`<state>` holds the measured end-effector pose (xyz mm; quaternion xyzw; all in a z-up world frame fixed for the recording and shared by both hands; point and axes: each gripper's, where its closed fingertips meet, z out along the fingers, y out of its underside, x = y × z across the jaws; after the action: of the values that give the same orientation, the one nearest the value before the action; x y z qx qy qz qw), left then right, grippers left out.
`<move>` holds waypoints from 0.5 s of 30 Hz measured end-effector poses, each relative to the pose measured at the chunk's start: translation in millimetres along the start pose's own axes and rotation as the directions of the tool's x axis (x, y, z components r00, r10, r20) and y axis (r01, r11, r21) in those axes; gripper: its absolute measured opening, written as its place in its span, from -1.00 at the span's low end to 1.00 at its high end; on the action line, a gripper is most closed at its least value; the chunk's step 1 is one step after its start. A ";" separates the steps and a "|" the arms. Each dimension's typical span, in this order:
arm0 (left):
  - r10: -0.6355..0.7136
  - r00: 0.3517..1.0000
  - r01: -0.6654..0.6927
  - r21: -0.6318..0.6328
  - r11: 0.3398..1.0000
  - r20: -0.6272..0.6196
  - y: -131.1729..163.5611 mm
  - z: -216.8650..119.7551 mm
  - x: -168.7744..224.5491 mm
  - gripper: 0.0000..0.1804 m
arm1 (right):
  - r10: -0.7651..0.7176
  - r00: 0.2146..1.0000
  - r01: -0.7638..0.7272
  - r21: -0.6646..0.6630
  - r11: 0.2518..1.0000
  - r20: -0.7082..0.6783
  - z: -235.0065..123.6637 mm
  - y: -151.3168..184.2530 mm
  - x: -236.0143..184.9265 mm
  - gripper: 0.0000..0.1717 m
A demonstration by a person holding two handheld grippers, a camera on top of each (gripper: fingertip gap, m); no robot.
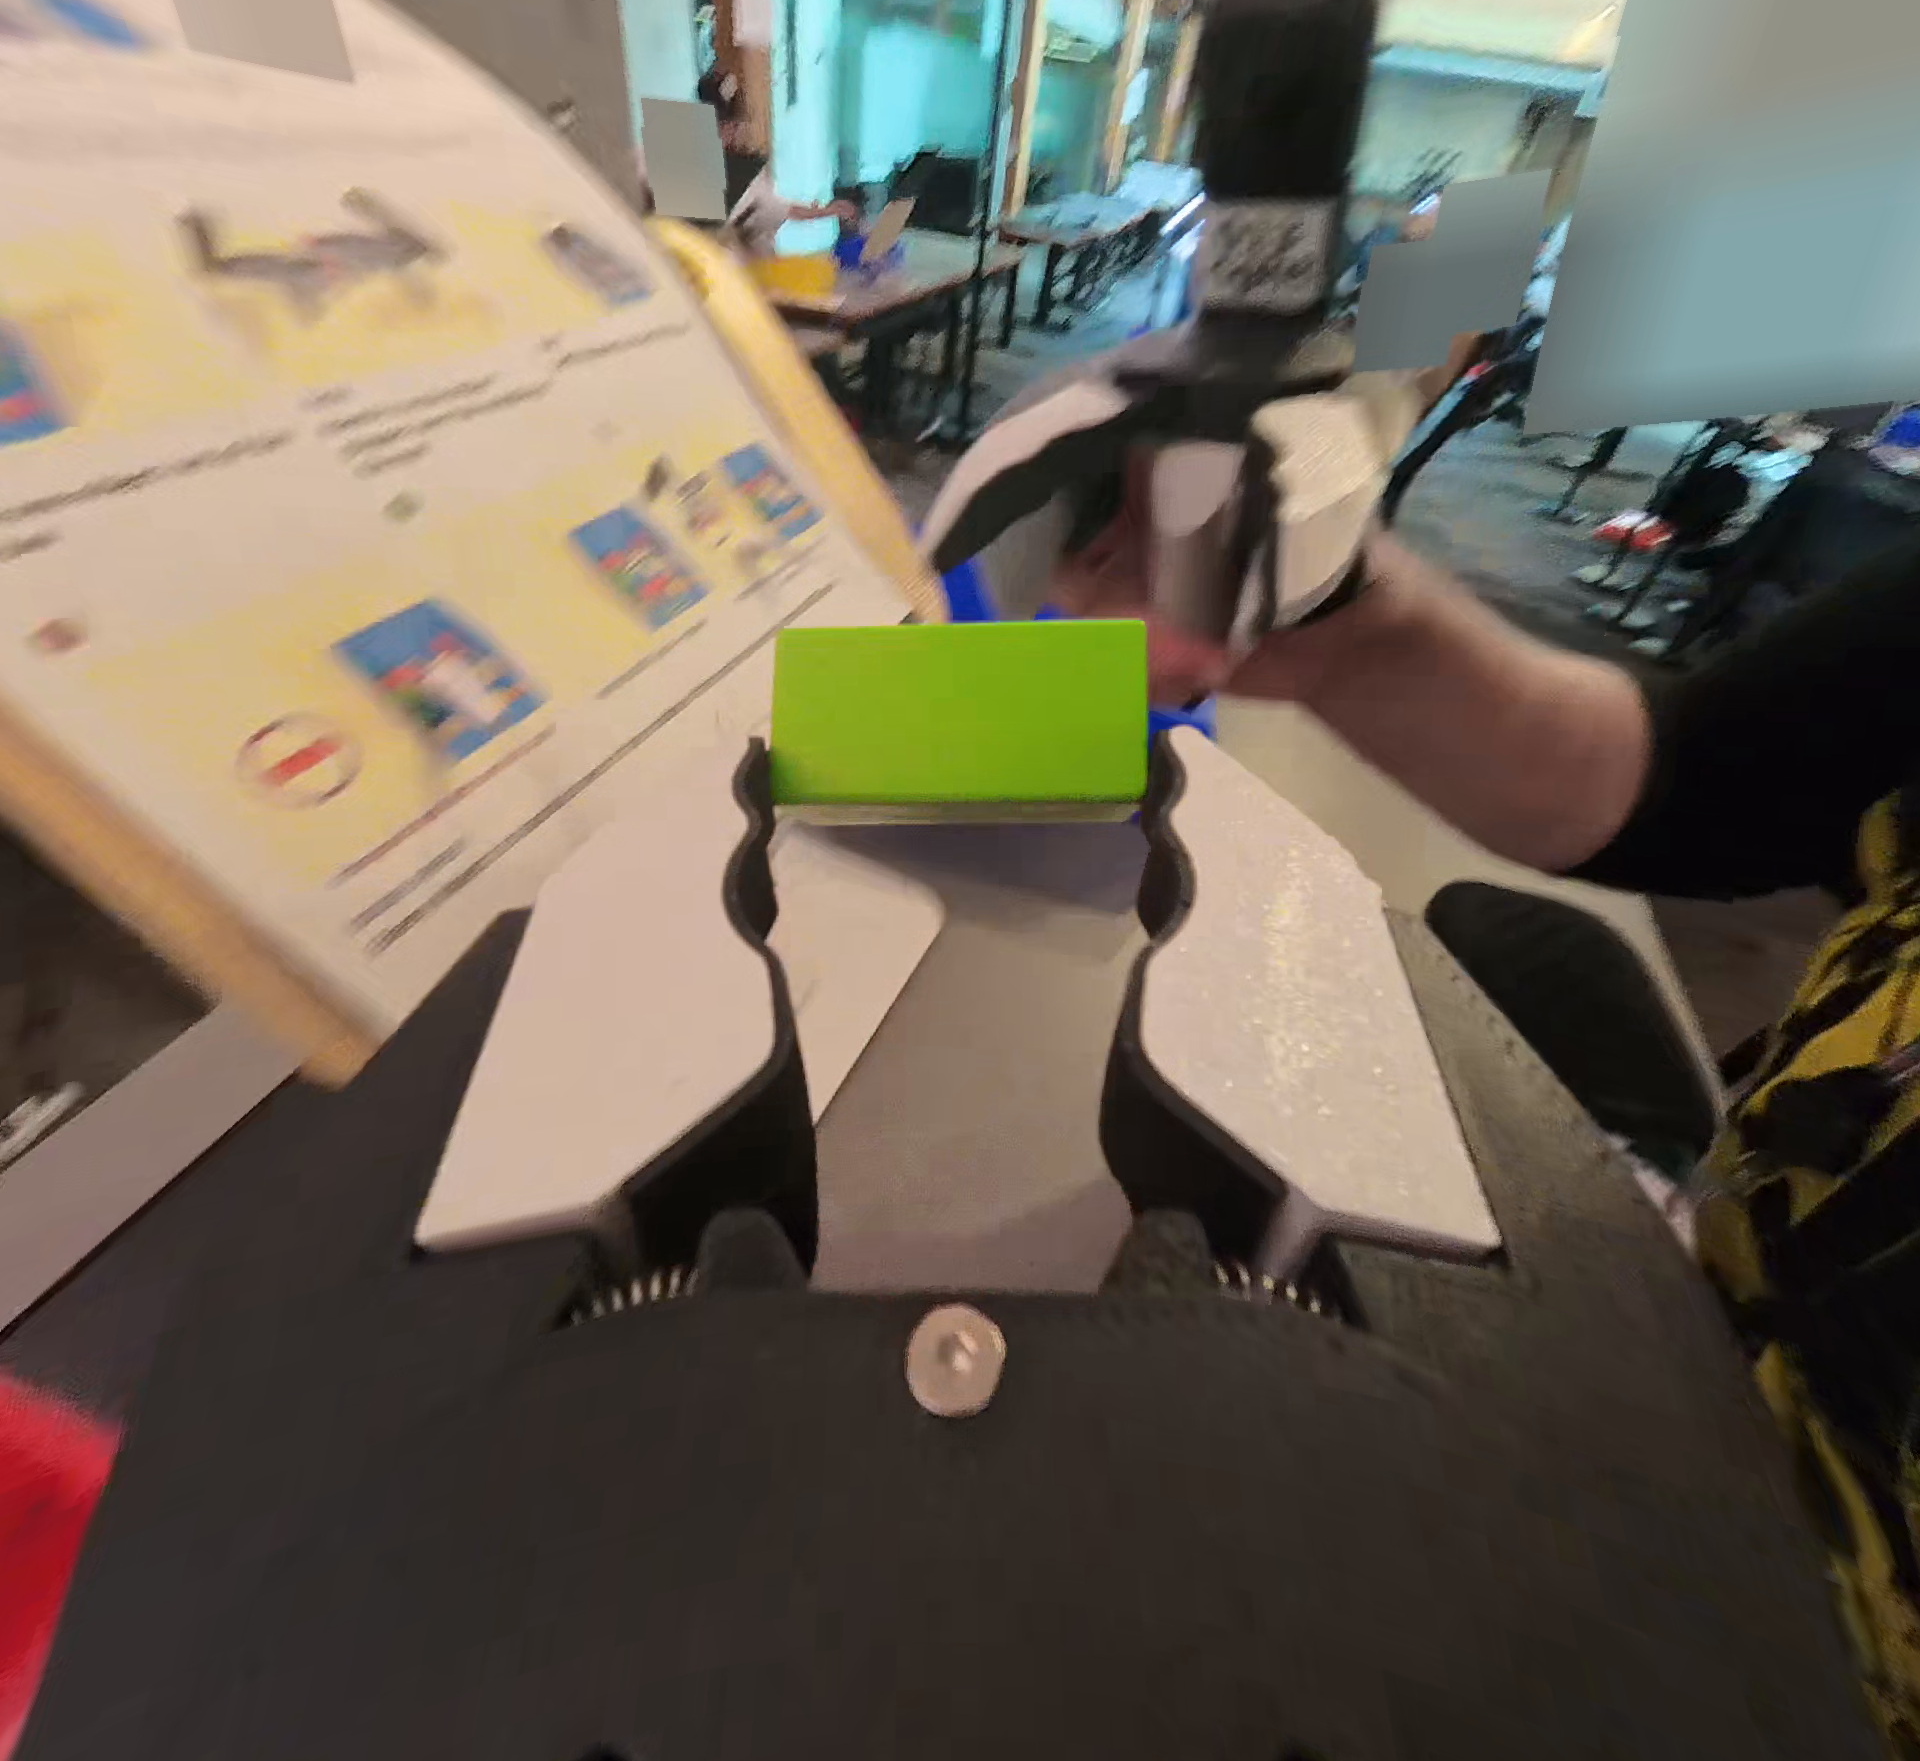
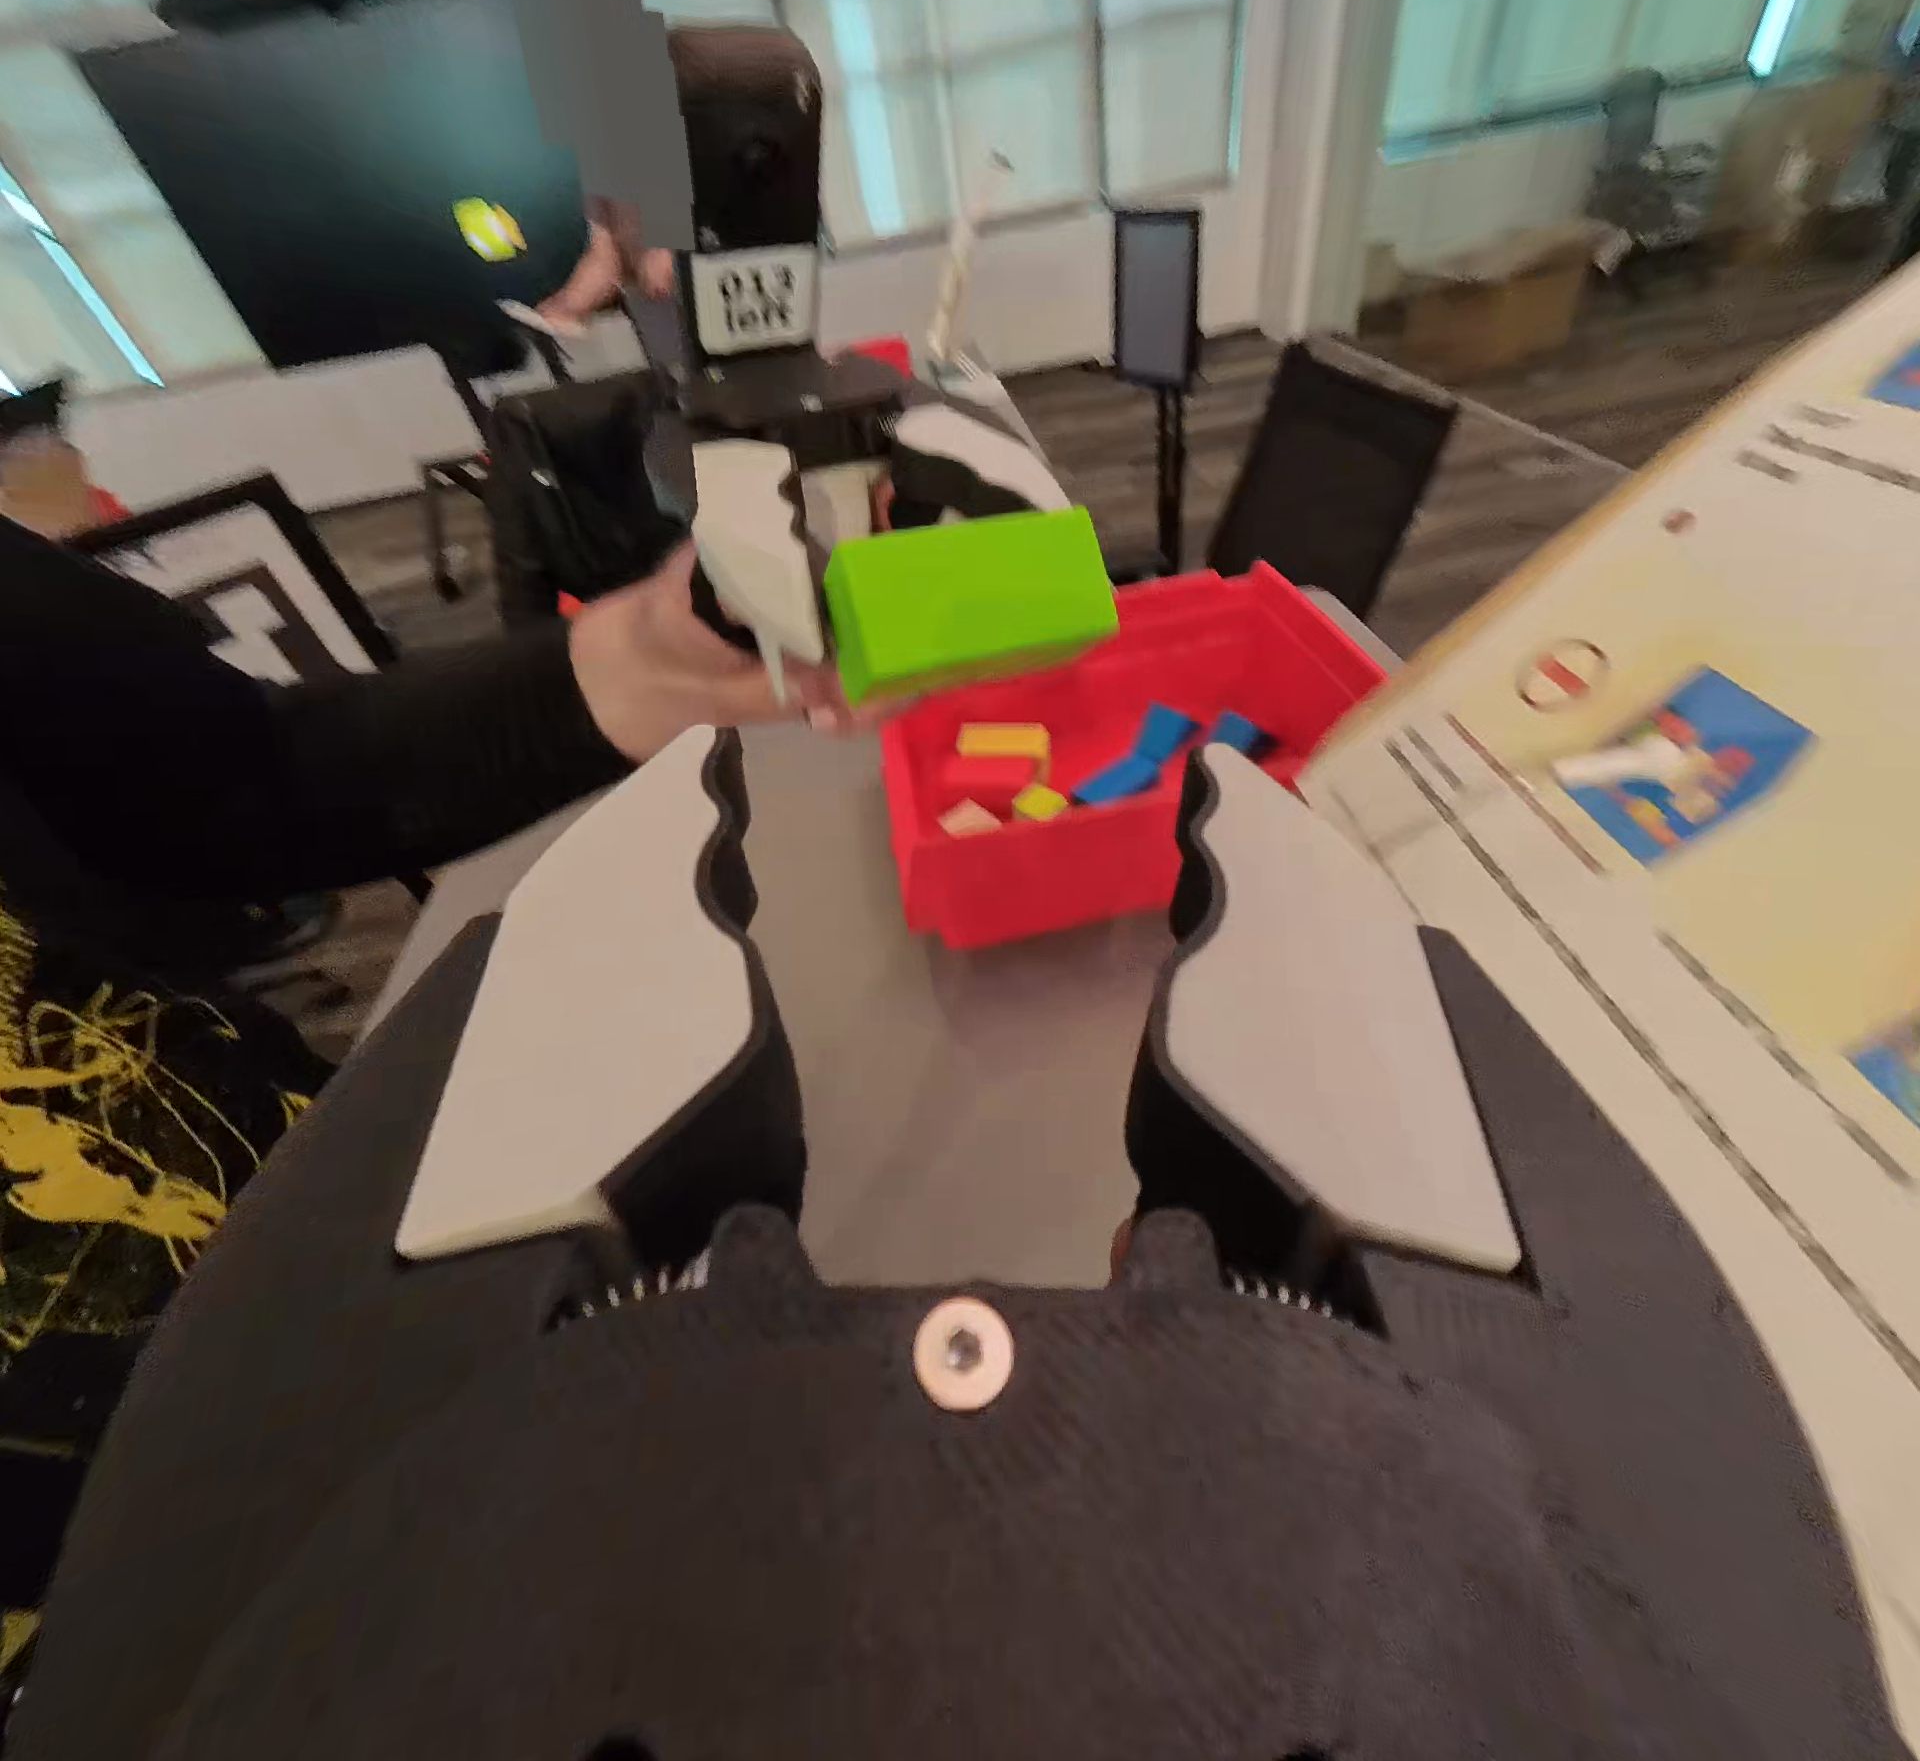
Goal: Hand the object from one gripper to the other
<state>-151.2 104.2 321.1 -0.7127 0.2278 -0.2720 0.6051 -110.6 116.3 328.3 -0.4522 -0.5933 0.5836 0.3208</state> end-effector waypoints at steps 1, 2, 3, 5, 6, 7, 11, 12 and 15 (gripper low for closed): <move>-0.002 0.999 0.003 0.030 1.000 -0.039 -6.7 8.8 12.1 -0.24 | 0.005 1.000 -0.006 0.032 0.999 0.030 5.8 -3.3 -3.8 -0.09; 0.002 0.997 0.001 0.042 0.999 -0.071 -10.2 16.4 21.8 -0.24 | 0.013 0.999 -0.015 0.049 0.999 0.052 10.0 -4.8 -6.7 -0.07; 0.005 0.996 -0.001 0.045 0.999 -0.094 -11.5 23.0 28.9 -0.24 | 0.023 0.996 -0.028 0.064 0.998 0.081 12.1 -6.6 -10.2 -0.05; 0.002 0.991 0.006 0.061 0.998 -0.134 -14.2 31.2 37.8 -0.24 | 0.038 0.992 -0.052 0.111 0.992 0.124 9.0 -12.6 -15.7 -0.13; -0.001 0.989 0.010 0.058 0.998 -0.148 -13.6 34.5 39.8 -0.24 | 0.044 0.991 -0.059 0.117 0.991 0.130 7.1 -13.0 -16.1 -0.19; -0.001 0.988 0.010 0.060 0.998 -0.152 -13.4 36.8 40.5 -0.24 | 0.048 0.990 -0.064 0.116 0.991 0.131 5.2 -12.4 -16.0 -0.19; -0.005 0.983 0.019 0.075 0.997 -0.182 -15.5 44.2 44.8 -0.24 | 0.057 0.989 -0.074 0.118 0.990 0.139 -4.7 -9.5 -16.6 -0.20; -0.008 0.982 0.022 0.073 0.997 -0.188 -15.4 46.9 45.8 -0.25 | 0.061 0.989 -0.077 0.119 0.990 0.134 -7.7 -9.2 -16.2 -0.20; -0.029 0.974 0.049 0.084 0.995 -0.227 -20.1 54.5 51.8 -0.25 | 0.072 0.990 -0.089 0.139 0.986 0.120 -21.2 -13.2 -17.0 -0.20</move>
<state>-76.4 113.9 340.2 -0.6538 0.2685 -0.3728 0.6012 -86.9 110.5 346.2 -0.4174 -0.5483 0.6622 0.2943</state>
